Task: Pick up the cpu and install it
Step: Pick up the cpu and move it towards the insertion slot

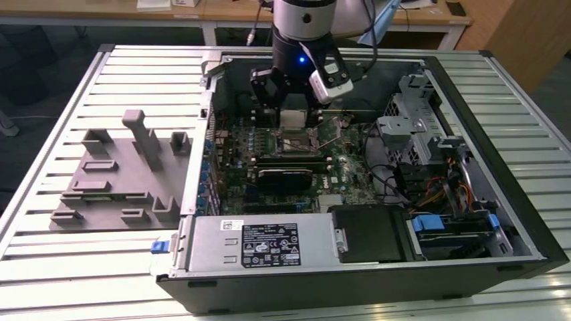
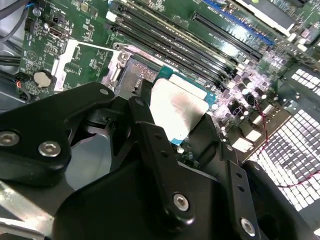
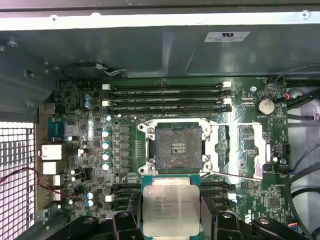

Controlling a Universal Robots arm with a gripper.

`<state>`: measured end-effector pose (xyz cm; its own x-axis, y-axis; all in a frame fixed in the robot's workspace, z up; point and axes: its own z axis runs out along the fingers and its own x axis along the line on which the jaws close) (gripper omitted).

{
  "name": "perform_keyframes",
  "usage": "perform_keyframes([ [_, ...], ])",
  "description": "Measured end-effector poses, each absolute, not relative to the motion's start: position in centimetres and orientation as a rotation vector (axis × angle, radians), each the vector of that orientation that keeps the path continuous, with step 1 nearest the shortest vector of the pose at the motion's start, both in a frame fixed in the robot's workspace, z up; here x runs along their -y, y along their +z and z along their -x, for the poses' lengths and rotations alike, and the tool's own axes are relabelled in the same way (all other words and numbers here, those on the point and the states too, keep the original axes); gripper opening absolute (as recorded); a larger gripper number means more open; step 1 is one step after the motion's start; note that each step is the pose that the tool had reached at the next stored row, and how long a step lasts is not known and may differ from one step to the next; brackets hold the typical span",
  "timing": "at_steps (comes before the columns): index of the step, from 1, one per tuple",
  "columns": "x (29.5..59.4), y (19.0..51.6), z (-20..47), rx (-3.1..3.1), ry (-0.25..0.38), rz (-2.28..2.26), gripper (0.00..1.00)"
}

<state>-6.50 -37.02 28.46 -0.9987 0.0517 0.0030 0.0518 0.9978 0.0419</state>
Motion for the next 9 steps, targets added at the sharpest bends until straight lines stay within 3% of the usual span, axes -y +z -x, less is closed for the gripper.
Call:
perform_keyframes([
  [9,36.20,27.61,6.15,3.138,-0.066,0.081,0.55],
])
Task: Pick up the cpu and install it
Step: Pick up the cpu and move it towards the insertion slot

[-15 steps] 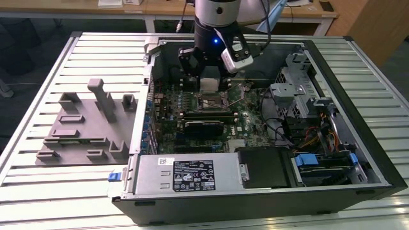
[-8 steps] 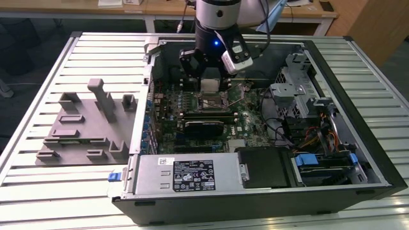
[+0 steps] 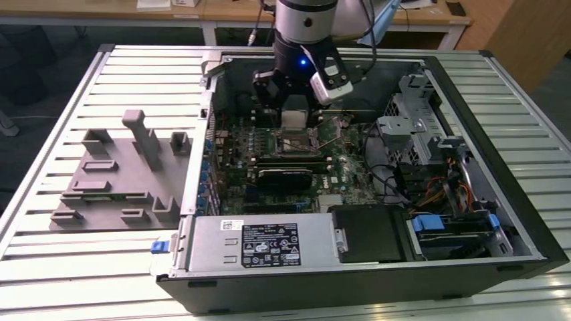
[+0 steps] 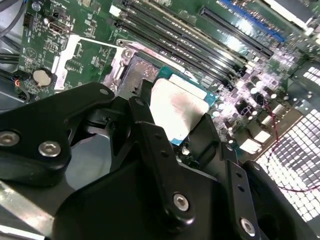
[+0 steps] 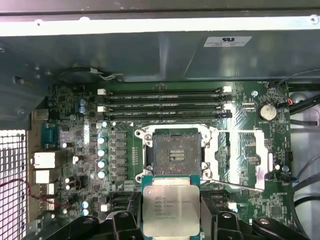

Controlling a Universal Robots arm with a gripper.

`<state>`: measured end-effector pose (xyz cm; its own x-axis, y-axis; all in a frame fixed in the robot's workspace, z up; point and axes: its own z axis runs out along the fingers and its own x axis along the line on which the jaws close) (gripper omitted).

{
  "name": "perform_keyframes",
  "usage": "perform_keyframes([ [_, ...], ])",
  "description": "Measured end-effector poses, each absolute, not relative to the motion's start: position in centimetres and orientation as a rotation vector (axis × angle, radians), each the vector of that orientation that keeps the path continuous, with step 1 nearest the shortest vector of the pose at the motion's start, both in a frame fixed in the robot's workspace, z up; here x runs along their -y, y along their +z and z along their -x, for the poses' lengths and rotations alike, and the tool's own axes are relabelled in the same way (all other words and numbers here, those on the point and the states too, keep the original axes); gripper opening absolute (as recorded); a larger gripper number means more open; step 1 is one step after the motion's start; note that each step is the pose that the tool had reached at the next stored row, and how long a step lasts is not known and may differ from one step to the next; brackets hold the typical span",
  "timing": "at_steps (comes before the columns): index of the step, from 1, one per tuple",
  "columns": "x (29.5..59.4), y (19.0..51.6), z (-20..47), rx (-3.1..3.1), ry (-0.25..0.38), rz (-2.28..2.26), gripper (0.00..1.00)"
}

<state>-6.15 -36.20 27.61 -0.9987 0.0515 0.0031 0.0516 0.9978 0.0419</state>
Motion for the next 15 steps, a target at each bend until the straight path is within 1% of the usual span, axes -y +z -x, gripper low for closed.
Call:
perform_keyframes([
  [15,34.8,26.9,5.5,3.138,-0.065,0.081,0.55],
])
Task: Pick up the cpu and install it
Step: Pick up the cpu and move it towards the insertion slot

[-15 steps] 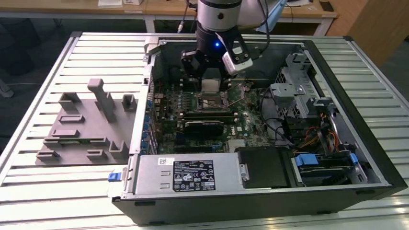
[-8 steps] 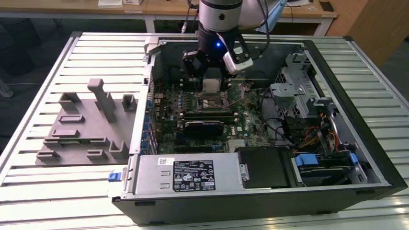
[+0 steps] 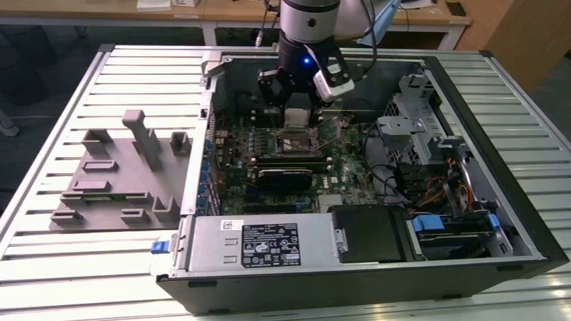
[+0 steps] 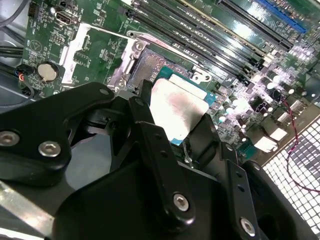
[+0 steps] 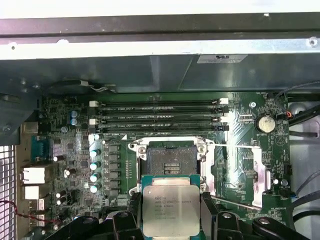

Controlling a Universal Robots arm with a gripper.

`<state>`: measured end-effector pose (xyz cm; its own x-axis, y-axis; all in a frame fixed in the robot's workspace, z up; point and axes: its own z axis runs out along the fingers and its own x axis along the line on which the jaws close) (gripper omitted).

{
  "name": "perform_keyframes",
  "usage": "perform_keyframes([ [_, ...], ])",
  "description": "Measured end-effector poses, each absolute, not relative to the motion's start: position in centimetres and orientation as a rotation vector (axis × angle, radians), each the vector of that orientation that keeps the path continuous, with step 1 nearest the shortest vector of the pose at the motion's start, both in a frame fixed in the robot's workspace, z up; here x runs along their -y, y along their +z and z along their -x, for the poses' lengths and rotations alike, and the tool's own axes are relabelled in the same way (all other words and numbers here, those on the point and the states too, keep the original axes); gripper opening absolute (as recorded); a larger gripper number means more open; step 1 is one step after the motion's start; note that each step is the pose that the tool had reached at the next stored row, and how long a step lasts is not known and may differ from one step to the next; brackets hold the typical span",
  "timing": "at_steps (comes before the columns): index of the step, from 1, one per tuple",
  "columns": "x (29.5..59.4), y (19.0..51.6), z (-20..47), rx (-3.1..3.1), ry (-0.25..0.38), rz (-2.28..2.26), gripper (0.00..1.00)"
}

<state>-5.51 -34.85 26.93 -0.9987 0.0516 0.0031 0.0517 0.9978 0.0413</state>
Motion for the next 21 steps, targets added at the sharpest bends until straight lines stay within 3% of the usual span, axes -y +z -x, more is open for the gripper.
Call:
perform_keyframes([
  [21,34.39,26.06,5.49,3.171,-0.070,0.081,0.55],
])
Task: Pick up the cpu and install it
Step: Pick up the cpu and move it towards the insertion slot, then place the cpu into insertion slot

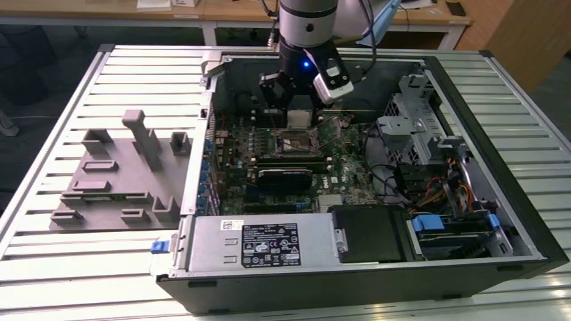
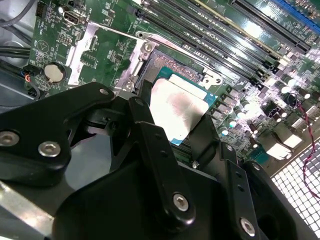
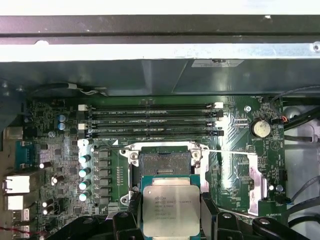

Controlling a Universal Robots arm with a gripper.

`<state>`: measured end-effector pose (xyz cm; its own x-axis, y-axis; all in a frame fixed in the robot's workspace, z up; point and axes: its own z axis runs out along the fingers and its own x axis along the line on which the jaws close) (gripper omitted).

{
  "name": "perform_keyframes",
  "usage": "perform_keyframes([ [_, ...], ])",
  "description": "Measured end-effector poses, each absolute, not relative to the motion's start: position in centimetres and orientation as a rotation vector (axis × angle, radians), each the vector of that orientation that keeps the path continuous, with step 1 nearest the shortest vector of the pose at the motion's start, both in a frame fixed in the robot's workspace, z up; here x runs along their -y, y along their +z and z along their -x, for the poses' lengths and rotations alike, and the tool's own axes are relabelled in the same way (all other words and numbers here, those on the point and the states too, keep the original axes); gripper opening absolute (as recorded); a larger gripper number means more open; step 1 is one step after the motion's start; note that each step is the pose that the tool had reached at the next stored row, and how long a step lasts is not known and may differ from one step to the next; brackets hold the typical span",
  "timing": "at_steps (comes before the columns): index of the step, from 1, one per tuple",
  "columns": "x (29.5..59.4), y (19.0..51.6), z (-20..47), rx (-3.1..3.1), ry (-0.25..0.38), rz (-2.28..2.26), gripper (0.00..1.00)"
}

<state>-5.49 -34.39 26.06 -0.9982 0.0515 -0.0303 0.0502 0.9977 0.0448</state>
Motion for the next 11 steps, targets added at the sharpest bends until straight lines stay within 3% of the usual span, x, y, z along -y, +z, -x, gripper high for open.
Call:
perform_keyframes([
  [11,34.38,26.05,5.44,-3.108,0.068,-0.079,0.55],
])
